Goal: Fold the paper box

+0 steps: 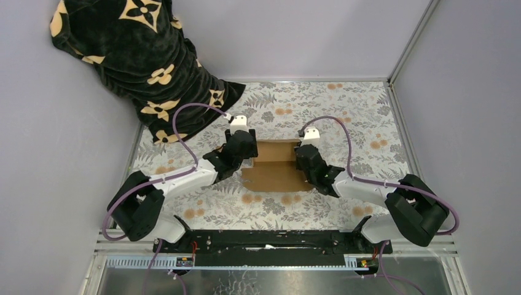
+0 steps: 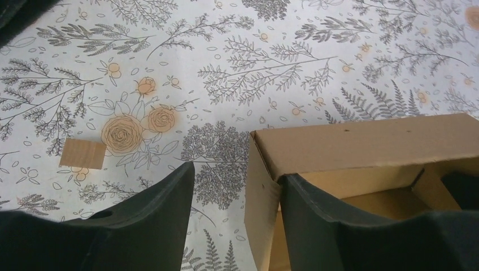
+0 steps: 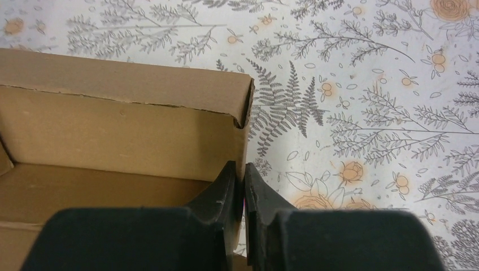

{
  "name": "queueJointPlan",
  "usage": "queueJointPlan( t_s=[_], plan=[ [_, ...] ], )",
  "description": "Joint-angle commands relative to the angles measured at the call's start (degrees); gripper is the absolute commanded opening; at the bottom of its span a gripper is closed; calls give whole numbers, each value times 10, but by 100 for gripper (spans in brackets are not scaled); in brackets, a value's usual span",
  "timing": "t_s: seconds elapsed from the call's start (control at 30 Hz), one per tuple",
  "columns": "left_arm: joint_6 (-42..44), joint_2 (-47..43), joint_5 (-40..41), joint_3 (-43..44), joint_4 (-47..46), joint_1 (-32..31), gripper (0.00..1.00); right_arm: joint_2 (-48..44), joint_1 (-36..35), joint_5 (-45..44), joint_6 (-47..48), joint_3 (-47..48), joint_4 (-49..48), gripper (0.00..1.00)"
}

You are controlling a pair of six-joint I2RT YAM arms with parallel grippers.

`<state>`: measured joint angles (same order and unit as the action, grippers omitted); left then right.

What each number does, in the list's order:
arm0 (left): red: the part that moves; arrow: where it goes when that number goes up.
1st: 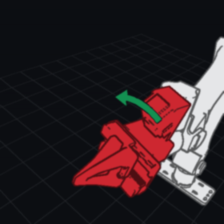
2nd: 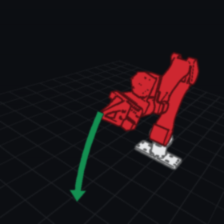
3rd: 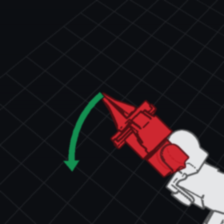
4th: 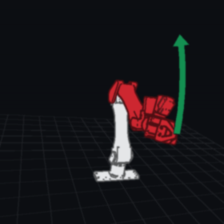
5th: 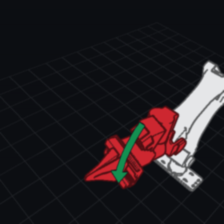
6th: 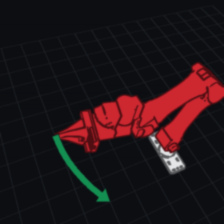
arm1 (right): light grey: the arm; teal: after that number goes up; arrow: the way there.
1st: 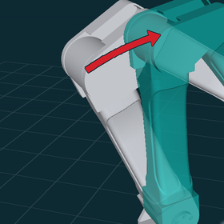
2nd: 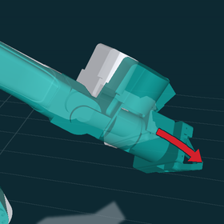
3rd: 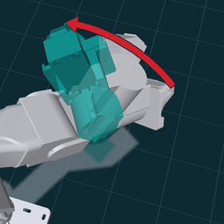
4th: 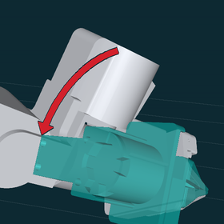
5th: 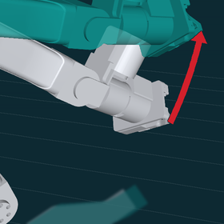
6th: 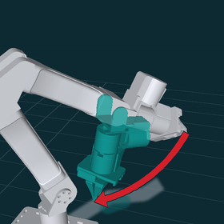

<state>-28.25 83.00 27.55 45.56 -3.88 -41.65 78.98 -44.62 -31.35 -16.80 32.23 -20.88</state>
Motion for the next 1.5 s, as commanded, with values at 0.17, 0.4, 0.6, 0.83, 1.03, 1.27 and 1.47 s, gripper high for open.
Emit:
queueJointPlan(
  t_s=[0.17,0.4,0.6,0.83,1.03,1.27,1.47],
  plan=[
    [9,-72,-74,9,21,25,66,-15,-1,53,24,122,240,3],
    [10,-111,-101,34,66,52,68,34,21,186,72,238,378,4],
    [9,-113,-128,65,94,94,68,81,48,295,133,314,476,4],
    [2,-91,-148,96,111,133,68,140,52,347,193,373,564,6],
    [2,-92,-193,84,76,140,68,155,52,305,190,373,580,6],
    [-14,-72,-203,68,71,141,68,163,54,309,193,370,567,7],
    [-23,-45,-215,61,62,141,68,208,60,309,208,427,567,22]
  ],
)
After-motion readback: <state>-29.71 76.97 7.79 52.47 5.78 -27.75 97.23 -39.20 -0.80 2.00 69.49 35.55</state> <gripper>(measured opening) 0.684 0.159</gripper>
